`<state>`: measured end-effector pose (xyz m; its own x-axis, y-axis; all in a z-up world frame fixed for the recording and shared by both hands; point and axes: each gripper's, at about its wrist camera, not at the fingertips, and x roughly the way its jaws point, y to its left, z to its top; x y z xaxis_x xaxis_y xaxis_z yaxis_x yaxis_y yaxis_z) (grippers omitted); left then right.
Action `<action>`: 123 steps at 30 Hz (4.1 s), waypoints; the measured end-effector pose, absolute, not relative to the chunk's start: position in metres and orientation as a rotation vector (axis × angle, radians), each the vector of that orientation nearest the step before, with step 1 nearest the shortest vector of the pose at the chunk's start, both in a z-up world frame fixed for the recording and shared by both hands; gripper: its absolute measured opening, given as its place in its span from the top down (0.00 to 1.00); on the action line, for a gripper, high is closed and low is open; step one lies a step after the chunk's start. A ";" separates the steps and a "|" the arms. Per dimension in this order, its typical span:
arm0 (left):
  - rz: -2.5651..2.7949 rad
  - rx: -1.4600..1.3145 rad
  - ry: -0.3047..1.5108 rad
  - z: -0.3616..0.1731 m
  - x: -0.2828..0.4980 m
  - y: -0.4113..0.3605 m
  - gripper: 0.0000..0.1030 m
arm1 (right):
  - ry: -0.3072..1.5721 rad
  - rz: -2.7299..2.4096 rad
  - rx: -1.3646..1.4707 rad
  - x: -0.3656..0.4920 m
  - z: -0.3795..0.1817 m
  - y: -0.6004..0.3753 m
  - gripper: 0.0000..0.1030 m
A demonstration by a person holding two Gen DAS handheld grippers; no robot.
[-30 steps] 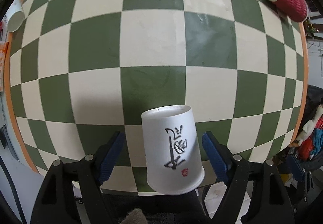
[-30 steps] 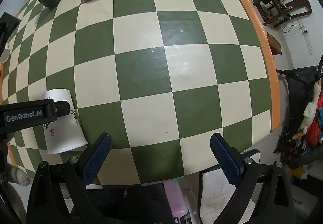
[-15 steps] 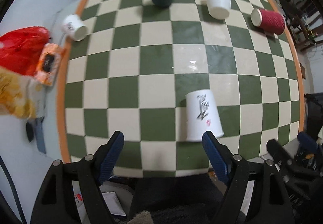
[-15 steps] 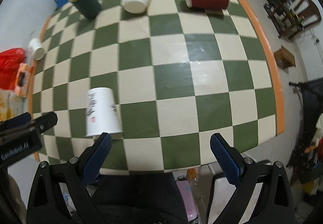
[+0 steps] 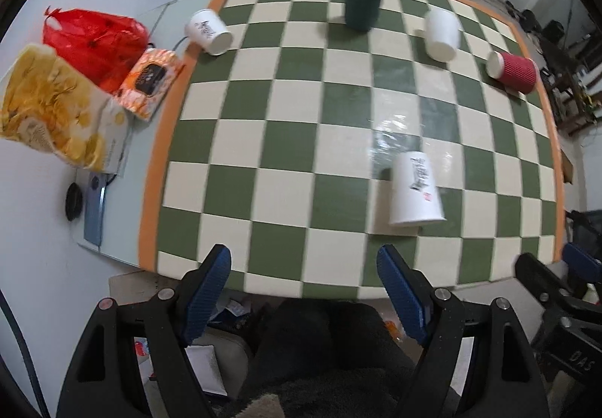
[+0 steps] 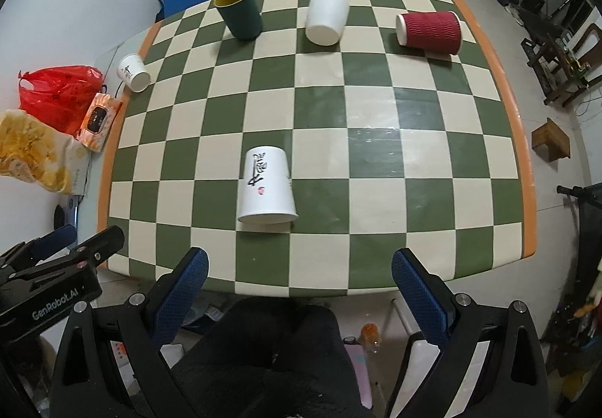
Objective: Flip cup upside down
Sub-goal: 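Grasp the standing paper cup with the right tool and lift it, then rotate the held paper cup with the right tool, rim turning downward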
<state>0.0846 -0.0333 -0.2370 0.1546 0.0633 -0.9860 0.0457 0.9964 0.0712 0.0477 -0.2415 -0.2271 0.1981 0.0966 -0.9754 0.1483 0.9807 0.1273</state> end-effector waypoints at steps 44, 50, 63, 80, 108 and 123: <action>0.195 -0.222 1.624 -0.381 0.158 0.038 0.05 | -0.349 1.374 -2.690 0.058 -0.421 -0.214 0.04; 0.238 -0.270 1.629 -0.391 0.148 0.048 0.05 | -0.632 1.540 -2.722 0.086 -0.436 -0.219 0.04; 0.269 -0.287 1.643 -0.405 0.134 0.065 0.05 | -0.691 1.635 -2.677 0.093 -0.471 -0.201 0.13; 0.231 -0.224 1.635 -0.392 0.156 0.046 0.05 | -0.232 1.523 -2.587 0.082 -0.469 -0.169 0.34; 0.095 -0.025 1.574 -0.331 0.206 -0.017 0.05 | 1.610 0.608 -0.796 0.256 -0.406 -0.107 0.36; 0.047 0.041 1.561 -0.333 0.197 -0.031 0.05 | 1.838 -0.205 0.517 0.277 -0.414 -0.199 0.36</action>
<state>0.1974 -0.0310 -0.3334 0.0090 0.0561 -0.9984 -0.0043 0.9984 0.0561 0.2771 -0.1989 -0.4143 -0.2448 0.2455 -0.9380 0.4462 0.8874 0.1158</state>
